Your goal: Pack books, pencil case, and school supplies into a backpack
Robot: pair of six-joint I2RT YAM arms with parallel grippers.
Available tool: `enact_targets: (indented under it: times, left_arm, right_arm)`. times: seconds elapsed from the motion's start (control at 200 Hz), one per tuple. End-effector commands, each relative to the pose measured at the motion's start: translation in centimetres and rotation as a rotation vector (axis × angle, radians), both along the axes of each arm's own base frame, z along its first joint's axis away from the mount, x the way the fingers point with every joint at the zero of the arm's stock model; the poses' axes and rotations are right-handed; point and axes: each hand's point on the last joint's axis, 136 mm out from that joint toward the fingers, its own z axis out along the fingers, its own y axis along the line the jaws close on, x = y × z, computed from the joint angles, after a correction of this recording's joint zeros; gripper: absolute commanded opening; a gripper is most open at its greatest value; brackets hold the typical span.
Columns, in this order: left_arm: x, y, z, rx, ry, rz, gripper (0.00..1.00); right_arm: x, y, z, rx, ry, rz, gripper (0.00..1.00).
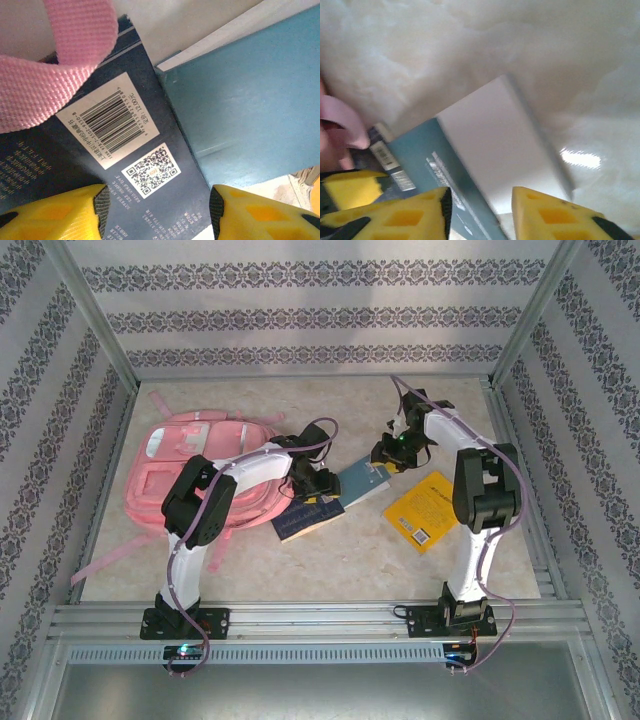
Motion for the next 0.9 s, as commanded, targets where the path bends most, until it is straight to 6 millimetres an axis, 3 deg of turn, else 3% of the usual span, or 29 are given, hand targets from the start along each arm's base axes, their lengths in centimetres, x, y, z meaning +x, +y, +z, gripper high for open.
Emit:
enact_targets:
  times: [0.0, 0.155, 0.31, 0.44, 0.51, 0.699, 0.894]
  left_arm:
    - [-0.3, 1.5, -1.8, 0.065, 0.01, -0.007, 0.57]
    - [-0.2, 1.5, -1.8, 0.064, 0.011, -0.008, 0.56]
    - [0.0, 1.6, -1.4, 0.059, 0.004, -0.006, 0.56]
    - [0.0, 1.7, -0.2, 0.037, -0.003, 0.005, 0.56]
    - [0.2, 2.0, 1.1, 0.013, -0.017, 0.027, 0.56]
    - [0.7, 3.5, 5.8, -0.116, -0.052, 0.136, 0.61]
    - [1.3, 5.1, 10.7, -0.276, -0.111, 0.243, 0.65]
  right_arm:
    - [-2.4, 3.1, 2.3, 0.124, 0.036, 0.029, 0.32]
    - [-3.7, 4.2, 3.0, 0.133, 0.029, 0.055, 0.24]
    - [-4.2, 5.0, 2.3, 0.141, 0.048, 0.068, 0.22]
    - [-3.6, 5.1, 2.6, 0.114, 0.04, 0.073, 0.08]
    - [-3.0, 4.8, 3.8, 0.069, -0.008, 0.072, 0.0]
    - [-2.0, 3.3, 8.1, -0.04, -0.159, 0.032, 0.0]
    - [-2.8, 3.1, 11.7, -0.035, -0.26, 0.009, 0.0]
